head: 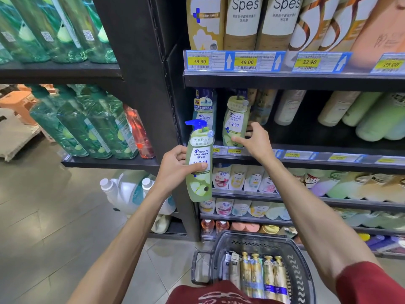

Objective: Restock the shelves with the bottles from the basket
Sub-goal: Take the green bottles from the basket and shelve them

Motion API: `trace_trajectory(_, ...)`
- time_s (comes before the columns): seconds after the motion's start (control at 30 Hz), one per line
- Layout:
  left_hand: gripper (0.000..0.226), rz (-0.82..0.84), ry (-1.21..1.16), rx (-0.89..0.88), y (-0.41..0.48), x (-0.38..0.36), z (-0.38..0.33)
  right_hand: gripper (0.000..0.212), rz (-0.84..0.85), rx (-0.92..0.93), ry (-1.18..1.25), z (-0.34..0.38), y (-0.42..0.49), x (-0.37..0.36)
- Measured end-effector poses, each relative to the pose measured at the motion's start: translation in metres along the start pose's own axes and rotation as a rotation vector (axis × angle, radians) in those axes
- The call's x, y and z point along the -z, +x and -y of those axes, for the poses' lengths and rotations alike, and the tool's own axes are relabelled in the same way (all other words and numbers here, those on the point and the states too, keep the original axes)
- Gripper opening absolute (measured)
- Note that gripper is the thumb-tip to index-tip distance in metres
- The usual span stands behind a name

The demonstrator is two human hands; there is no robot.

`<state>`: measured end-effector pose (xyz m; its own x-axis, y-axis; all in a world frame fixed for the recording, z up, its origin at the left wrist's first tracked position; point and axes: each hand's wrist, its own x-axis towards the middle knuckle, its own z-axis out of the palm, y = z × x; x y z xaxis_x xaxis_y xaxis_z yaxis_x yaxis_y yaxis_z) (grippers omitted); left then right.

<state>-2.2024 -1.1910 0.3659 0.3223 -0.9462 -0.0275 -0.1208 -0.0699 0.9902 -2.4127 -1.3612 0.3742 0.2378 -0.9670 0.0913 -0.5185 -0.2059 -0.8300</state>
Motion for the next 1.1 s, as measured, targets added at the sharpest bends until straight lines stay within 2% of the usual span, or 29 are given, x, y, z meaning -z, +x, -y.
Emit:
trace_trajectory(0.27,0.062,-0.021,-0.01,0.007,-0.001,0.001,0.002,0.062,0.024,-0.005,-0.089,-0.009,0.007,-0.004)
trace_trajectory(0.47,0.062,-0.035,0.008,0.021,-0.002,0.0,0.002,0.057,0.017,0.012,-0.135,-0.013,0.019,-0.005)
trace_trajectory(0.6,0.062,-0.06,0.016,0.028,-0.002,-0.002,0.0,0.049,-0.002,-0.04,-0.211,-0.01,0.028,-0.009)
trace_trajectory(0.77,0.062,-0.092,0.023,0.02,-0.002,-0.004,-0.003,0.055,-0.002,-0.059,-0.189,-0.012,0.039,-0.015)
trace_trajectory(0.87,0.056,-0.096,0.045,0.023,0.0,-0.003,-0.006,0.047,0.026,-0.054,-0.165,-0.013,0.047,-0.016)
trace_trajectory(0.97,0.057,-0.112,0.043,0.015,0.001,-0.003,-0.009,0.052,0.059,-0.101,-0.2,-0.013,0.055,-0.019)
trace_trajectory(1.1,0.052,-0.136,0.047,0.016,0.003,-0.002,-0.011,0.028,0.084,-0.103,-0.183,-0.013,0.061,-0.021)
